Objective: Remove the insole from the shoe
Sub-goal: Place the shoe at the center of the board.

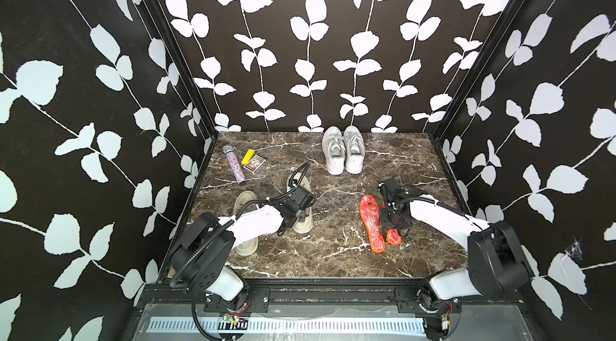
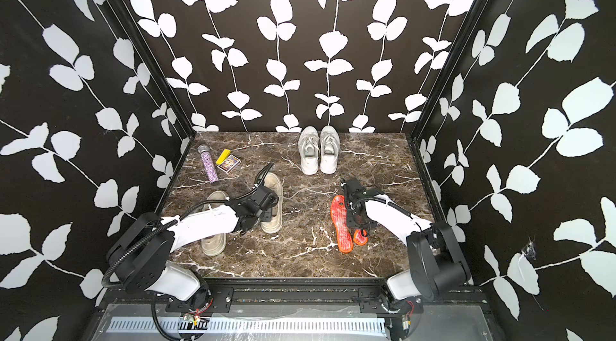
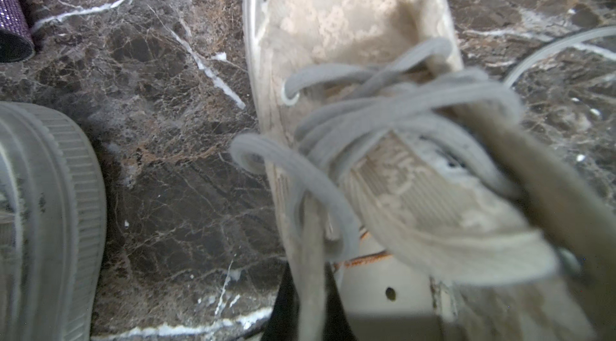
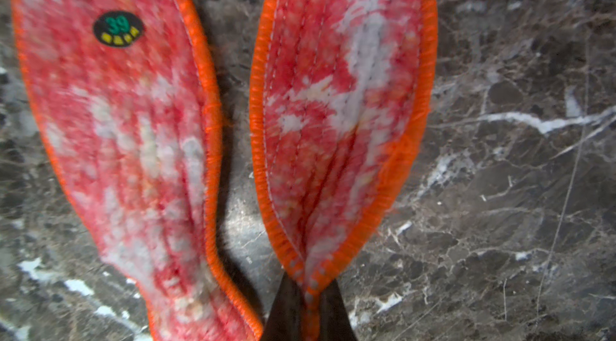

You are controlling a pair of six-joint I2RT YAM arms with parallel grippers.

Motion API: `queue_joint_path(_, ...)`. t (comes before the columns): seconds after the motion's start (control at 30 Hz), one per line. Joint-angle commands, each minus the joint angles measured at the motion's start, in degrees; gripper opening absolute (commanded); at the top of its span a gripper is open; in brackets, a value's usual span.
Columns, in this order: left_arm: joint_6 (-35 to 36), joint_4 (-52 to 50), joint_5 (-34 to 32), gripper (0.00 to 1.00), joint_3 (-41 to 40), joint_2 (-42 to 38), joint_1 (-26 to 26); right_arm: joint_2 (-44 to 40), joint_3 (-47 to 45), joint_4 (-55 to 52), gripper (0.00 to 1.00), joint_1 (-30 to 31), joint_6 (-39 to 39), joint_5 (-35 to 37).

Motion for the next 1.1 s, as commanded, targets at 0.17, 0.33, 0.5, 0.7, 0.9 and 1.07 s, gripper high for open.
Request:
queue_joint_path(0.17, 0.3, -1.8, -2.7, 0.00, -2.1, -5.1, 0.3, 0.4, -0.4, -1.8, 0.37, -0.2, -0.3, 5.8)
queue_joint_path(0.33, 0.0, -3.2, -3.2, 0.00, -2.4, -6.7, 0.3, 0.3, 0.4, -2.2, 0.50, -0.2, -0.6, 7.9)
queue_joint_path(0.5, -0.9, -5.7, -3.8, 0.00, -3.0, -9.3, 0.3, -1.6, 0.9, -1.7, 0.54, -0.2, -1.1, 7.1)
queue_joint_path(0.7, -3.3, -9.2, -4.4, 0.00, -4.8, -13.7, 0.4, -5.6, -1.0, 1.5, 0.54, -0.3, -0.8, 5.0)
queue_joint_path(0.9, -9.6, -14.4, -5.2, 0.00, -7.9, -18.6, 0.8, -2.4, -3.1, 5.6, 0.38, -0.3, 2.1, -1.2)
queue_joint_path(1.07, -13.8, -18.9, -6.0, 0.00, -10.3, -21.2, 2.5, 1.2, -3.7, 5.9, 0.32, -0.4, 4.1, 0.5)
